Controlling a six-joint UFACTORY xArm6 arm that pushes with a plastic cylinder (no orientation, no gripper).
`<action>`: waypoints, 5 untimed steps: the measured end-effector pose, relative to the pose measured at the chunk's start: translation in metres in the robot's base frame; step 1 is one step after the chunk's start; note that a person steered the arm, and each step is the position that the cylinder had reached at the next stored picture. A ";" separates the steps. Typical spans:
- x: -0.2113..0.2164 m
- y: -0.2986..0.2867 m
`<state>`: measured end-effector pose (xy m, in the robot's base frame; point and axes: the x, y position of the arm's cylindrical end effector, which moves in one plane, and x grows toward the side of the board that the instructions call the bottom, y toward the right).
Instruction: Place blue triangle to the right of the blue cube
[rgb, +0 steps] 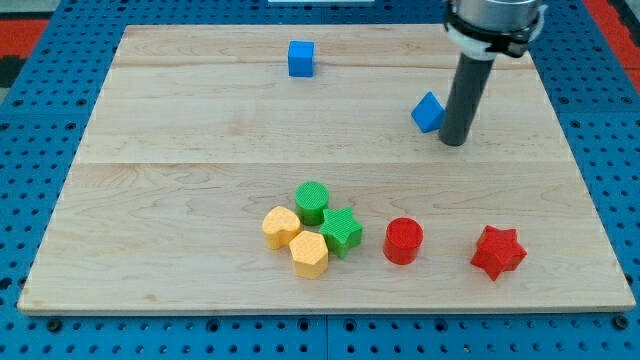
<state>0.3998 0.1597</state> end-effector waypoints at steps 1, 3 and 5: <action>-0.042 -0.023; -0.119 -0.100; -0.155 -0.086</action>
